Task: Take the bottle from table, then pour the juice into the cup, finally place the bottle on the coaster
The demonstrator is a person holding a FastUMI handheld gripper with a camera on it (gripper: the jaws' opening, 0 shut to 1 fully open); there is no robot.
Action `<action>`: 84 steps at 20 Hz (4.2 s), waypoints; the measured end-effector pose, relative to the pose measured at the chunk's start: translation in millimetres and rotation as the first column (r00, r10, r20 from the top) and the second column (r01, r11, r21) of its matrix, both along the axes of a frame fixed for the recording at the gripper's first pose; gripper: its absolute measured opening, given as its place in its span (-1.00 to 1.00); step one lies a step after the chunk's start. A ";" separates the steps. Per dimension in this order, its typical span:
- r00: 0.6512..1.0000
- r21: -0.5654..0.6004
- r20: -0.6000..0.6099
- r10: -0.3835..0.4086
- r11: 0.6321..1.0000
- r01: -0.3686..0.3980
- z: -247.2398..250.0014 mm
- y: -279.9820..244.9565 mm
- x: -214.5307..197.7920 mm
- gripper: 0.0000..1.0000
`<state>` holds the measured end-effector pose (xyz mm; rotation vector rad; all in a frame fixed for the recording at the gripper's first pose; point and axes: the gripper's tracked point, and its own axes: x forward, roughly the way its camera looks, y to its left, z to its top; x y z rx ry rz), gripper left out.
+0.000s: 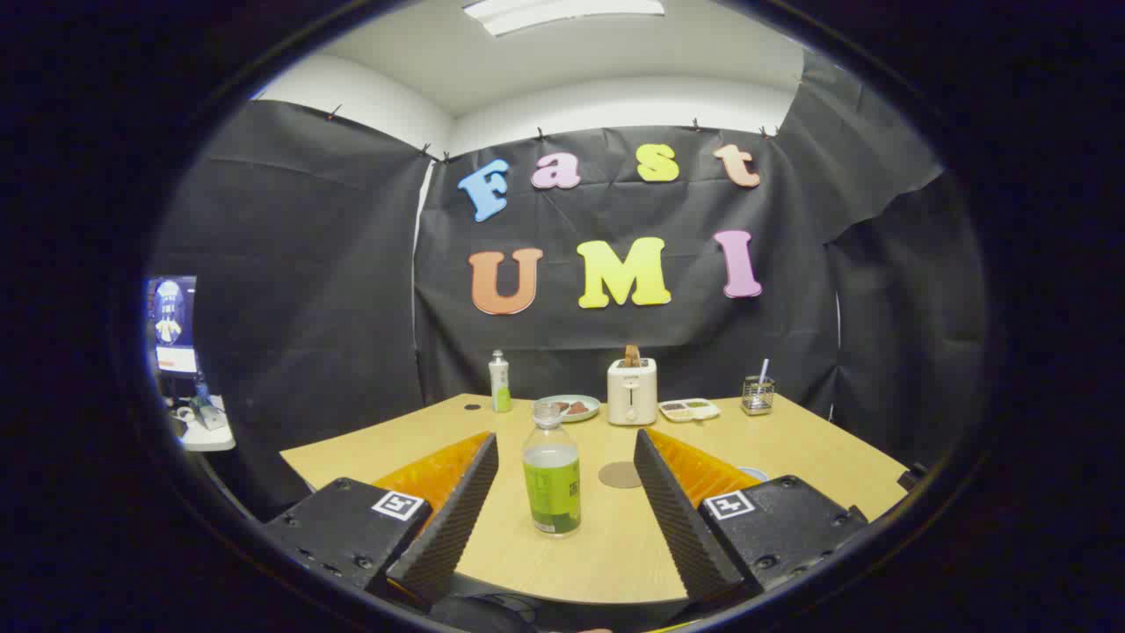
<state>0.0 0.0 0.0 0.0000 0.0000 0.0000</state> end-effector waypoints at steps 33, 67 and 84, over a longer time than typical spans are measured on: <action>0.994 -0.053 -0.103 -0.042 0.998 0.037 -54.2 1.5 73.2 1.00; 0.954 0.116 -0.290 -0.075 0.987 0.113 -59.5 13.3 128.6 0.57; 0.992 0.876 -0.079 0.099 0.481 0.021 -18.2 4.9 138.2 0.54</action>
